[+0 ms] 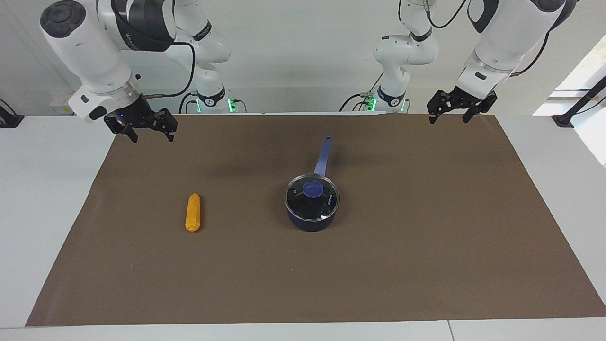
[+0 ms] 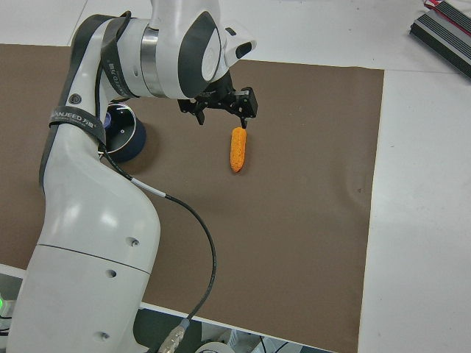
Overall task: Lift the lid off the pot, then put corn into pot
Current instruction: 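Move the left gripper to the pot lid while the right gripper reaches the corn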
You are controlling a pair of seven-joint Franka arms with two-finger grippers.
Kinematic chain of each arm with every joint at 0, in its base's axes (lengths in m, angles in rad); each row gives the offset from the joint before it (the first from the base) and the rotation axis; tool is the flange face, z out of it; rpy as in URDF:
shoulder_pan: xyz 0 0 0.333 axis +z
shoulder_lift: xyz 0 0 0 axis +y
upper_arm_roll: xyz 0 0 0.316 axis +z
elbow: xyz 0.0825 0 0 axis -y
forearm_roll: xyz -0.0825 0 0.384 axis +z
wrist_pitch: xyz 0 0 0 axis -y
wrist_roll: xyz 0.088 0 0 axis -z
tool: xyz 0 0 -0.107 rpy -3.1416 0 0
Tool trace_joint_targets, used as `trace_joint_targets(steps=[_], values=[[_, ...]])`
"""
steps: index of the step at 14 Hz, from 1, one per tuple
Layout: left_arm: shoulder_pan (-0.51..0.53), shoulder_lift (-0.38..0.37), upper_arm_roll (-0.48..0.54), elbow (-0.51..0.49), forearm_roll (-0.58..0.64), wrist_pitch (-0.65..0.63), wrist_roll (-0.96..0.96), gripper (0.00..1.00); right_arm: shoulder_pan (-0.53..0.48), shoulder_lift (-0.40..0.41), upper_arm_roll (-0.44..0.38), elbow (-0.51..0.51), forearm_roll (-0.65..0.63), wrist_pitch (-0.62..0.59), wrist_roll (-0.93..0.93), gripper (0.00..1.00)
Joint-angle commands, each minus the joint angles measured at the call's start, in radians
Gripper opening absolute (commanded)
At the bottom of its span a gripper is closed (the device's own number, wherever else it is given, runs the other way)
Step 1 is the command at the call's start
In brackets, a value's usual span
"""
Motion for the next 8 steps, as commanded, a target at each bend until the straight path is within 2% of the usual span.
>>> trace_joint_targets(steps=[1, 4, 5, 7, 8], values=[[-0.008, -0.023, 0.002, -0.027, 0.007, 0.023, 0.009, 1.0, -0.009, -0.015, 0.006, -0.016, 0.012, 0.011, -0.014, 1.0], [-0.007, -0.023, 0.002, -0.029, -0.007, 0.036, 0.004, 1.0, -0.007, -0.017, 0.007, -0.029, 0.011, 0.051, -0.023, 1.0], [-0.008, -0.024, 0.002, -0.035, -0.01, 0.04, -0.002, 1.0, -0.006, -0.027, 0.01, -0.064, 0.018, 0.103, -0.025, 1.0], [-0.014, -0.02, 0.001, -0.036, -0.013, 0.109, -0.036, 1.0, 0.061, -0.049, 0.01, -0.18, 0.021, 0.29, -0.008, 1.0], [-0.051, -0.004, 0.001, -0.035, -0.015, 0.127, -0.044, 1.0, 0.065, -0.043, 0.01, -0.24, 0.021, 0.36, -0.009, 1.0]])
